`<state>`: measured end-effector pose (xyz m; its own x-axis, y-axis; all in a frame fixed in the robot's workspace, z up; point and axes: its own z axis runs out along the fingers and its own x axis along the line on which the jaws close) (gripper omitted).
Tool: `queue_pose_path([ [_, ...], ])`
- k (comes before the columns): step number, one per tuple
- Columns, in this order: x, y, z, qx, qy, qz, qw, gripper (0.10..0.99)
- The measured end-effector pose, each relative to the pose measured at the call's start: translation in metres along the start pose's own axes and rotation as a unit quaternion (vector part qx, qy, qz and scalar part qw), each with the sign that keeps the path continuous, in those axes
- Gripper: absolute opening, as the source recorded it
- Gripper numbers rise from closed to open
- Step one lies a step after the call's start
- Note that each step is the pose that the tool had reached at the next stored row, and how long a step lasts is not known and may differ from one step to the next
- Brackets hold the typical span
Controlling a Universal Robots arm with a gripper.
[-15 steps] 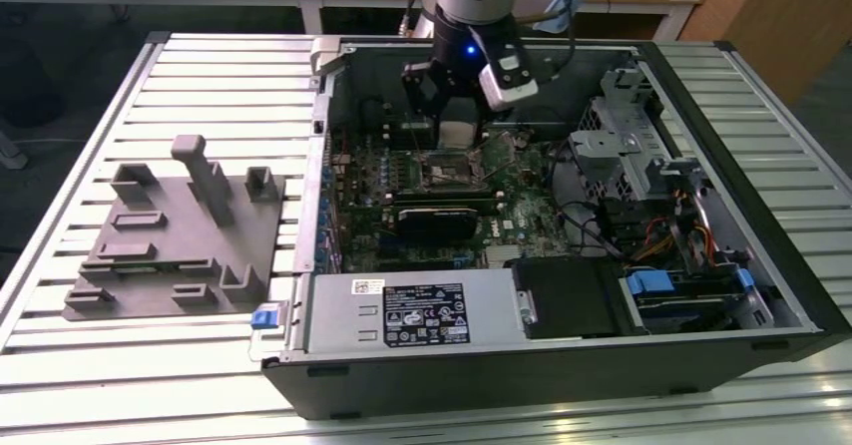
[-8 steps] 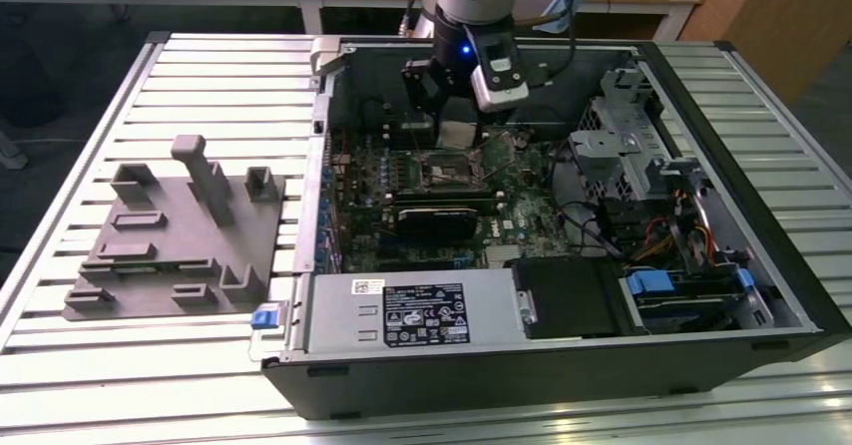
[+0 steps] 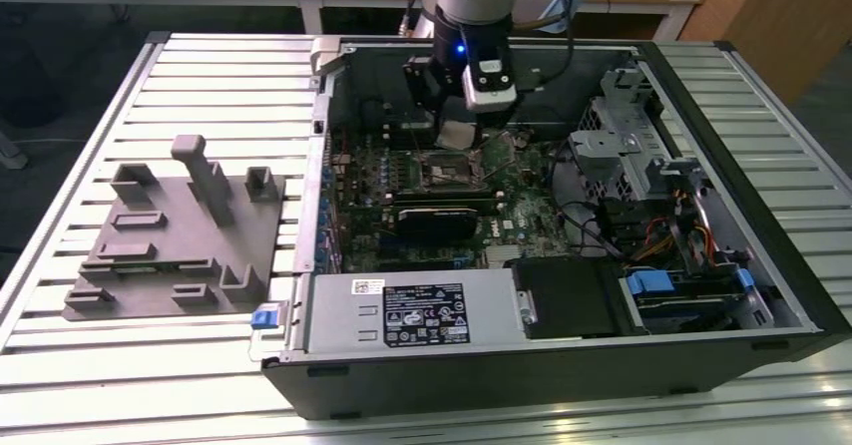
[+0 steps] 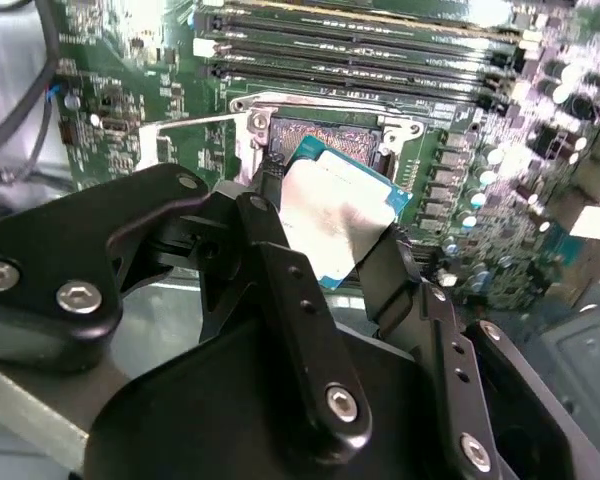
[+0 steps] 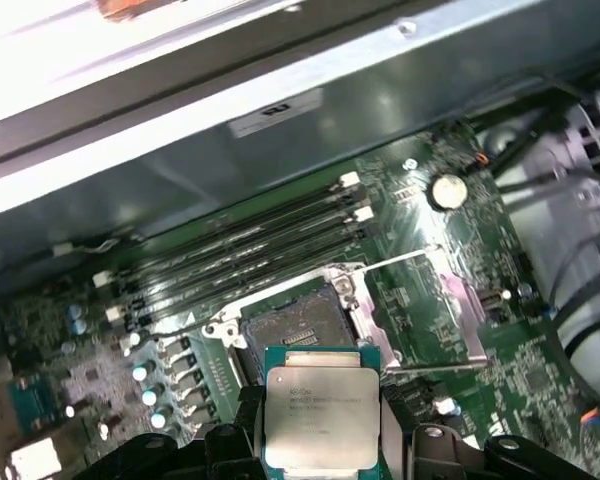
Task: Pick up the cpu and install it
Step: 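Place the cpu into insertion slot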
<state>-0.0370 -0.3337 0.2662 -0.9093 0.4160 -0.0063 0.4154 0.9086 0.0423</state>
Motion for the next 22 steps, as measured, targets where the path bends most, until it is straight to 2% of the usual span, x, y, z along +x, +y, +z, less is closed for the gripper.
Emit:
queue_pose_path([
  [5, 0.0000, 0.0000, 0.0002, 0.0003, -0.0019, 0.045, 0.9990, 0.545],
  [8, 0.0000, 0.0000, 0.0004, 0.0005, -0.0030, 0.073, 0.9974, 0.545],
  [12, 0.0000, 0.0000, 0.0004, 0.0007, -0.0045, 0.107, 0.9942, 0.545],
  [17, 0.0000, 0.0000, 0.0005, 0.0010, -0.0064, 0.152, 0.9883, 0.545],
  [22, 0.0000, 0.0000, 0.0007, 0.0013, -0.0083, 0.197, 0.9803, 0.545],
])
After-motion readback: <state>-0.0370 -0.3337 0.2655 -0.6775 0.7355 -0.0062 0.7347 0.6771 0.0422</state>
